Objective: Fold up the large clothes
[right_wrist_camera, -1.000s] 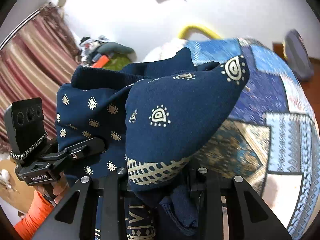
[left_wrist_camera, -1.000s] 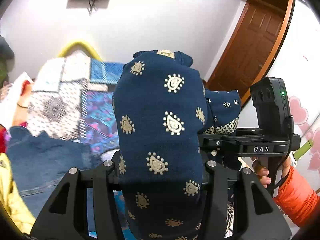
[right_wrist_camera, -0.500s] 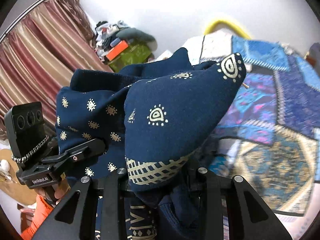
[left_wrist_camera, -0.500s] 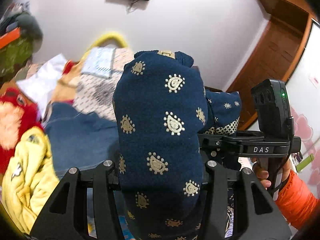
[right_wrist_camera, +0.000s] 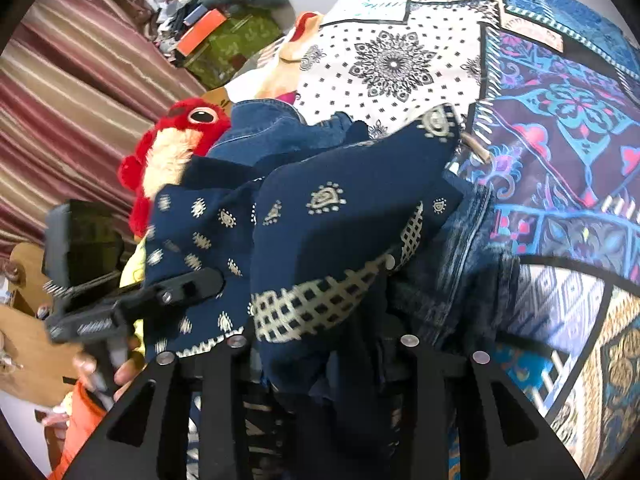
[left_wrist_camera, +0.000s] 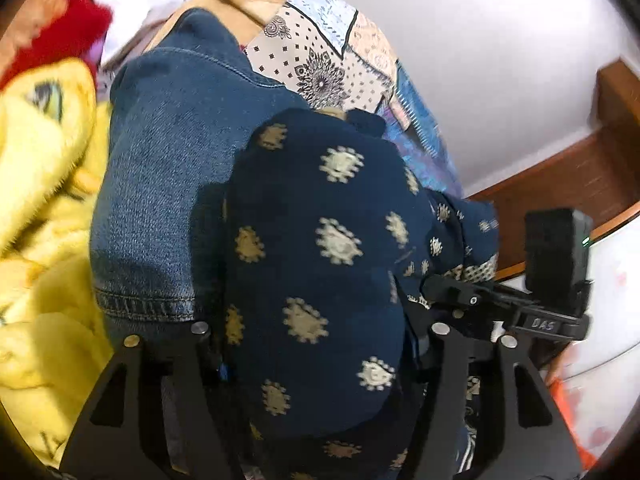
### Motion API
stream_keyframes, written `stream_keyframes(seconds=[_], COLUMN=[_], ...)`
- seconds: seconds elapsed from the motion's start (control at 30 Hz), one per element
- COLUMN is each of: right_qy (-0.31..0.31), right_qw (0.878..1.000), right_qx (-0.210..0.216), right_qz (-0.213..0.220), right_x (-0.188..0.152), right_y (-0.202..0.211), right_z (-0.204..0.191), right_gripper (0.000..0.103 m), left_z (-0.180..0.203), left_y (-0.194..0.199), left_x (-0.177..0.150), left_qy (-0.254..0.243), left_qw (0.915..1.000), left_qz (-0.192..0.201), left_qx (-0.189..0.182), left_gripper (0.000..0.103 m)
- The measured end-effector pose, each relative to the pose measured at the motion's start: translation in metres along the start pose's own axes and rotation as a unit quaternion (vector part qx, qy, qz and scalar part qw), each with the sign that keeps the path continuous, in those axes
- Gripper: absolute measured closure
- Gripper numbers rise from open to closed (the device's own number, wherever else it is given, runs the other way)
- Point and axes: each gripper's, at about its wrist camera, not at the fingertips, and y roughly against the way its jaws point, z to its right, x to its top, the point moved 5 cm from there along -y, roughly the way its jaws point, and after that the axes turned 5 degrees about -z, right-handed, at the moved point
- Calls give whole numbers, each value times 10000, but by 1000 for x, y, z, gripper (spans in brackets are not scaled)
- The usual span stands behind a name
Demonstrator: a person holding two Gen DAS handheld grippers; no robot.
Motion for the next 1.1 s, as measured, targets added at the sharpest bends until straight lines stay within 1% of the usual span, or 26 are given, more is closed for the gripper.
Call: stream_keyframes(seconds=[0.03, 0.07, 0.17, 0.23, 0.27, 0.3, 0.33, 0.4, 0.43, 0.47, 0.5, 0.53, 0.57, 0.6, 0.63, 0.67, 0.73, 0.8, 0.83, 0.87, 0.93, 0.97, 1.03, 1.1], right_qy=[66, 121, 424, 690, 884, 1077, 1175, 1373, 1485, 1543, 1600, 1658, 1722, 1813, 1832, 1812, 1758, 1790, 1792, 1738, 1542, 1407, 1203, 1057], right_qw=[10000, 9999, 9986, 9950, 9909, 9868, 9849, 9814, 9795, 9776, 9738, 9697, 9663, 9630, 9622, 9622, 9621, 9560, 9563, 9615, 9725, 9775, 9816, 9818], right_qx=[13, -23, -313, -673, -919, -1061, -1094, -1075, -1070, -1130, -1302, -1459, -1564, -1678, -1747, -1839, -1995, -2267, -2262, -2087, -1704, -1526, -1409, -1472], right_qz=[-19, -43, 47, 257, 421, 571, 649, 804, 844, 878, 953, 1044, 1106, 1078, 1006, 873, 599, 512, 480, 414, 372, 377, 456, 560], right_x=[2, 2, 0, -6, -11, -16, -21, -31, -40, -45, -51, -59, -63, -67, -72, -75, -81, -87, -89, -92, -96, -98, -101, -104], right_y=[3, 5, 26, 44, 55, 66, 73, 84, 86, 85, 82, 80, 76, 67, 60, 49, 29, 23, 23, 25, 33, 40, 53, 65], right_z=[1, 1, -9, -18, -25, -34, -41, -58, -67, -72, -77, -80, -83, -83, -81, -76, -61, -44, -38, -29, -14, -5, 8, 18], right_gripper=[68, 67, 66, 65, 65, 65, 65, 64, 59, 53, 36, 26, 25, 25, 25, 25, 25, 25, 25, 25, 25, 25, 25, 25], left_z=[2, 5, 22, 29, 34, 41, 48, 54, 57, 61, 63, 65, 66, 66, 65, 62, 58, 49, 44, 41, 35, 34, 32, 32], left_y=[2, 4, 19, 35, 46, 59, 71, 89, 94, 97, 97, 97, 94, 85, 78, 66, 45, 35, 33, 33, 36, 37, 42, 48], left_x=[-2, -3, -8, -8, -7, -8, -11, -17, -20, -28, -32, -40, -48, -55, -64, -76, -92, -107, -113, -116, -121, -122, -128, -132], left_qy=[-4, -73, -530, -847, -991, -1131, -1207, -1206, -1200, -1214, -1237, -1275, -1318, -1356, -1380, -1419, -1502, -1583, -1592, -1556, -1412, -1375, -1410, -1456], left_qw=[10000, 9999, 9958, 9888, 9841, 9794, 9770, 9774, 9782, 9787, 9786, 9781, 9772, 9763, 9760, 9752, 9718, 9661, 9652, 9663, 9712, 9717, 9690, 9642], left_qz=[-18, -16, 129, 326, 494, 708, 875, 1014, 1040, 1031, 1006, 965, 911, 826, 715, 477, 104, -14, -29, -21, 14, 27, 67, 102], left_qx=[19, 131, 736, 1181, 1392, 1515, 1525, 1407, 1337, 1295, 1303, 1335, 1393, 1468, 1527, 1631, 1817, 2041, 2076, 2050, 1920, 1918, 2026, 2213], left_gripper=[42, 42, 41, 42, 41, 41, 41, 35, 34, 33, 33, 32, 27, 18, 13, 10, 10, 9, 9, 9, 8, 8, 7, 7])
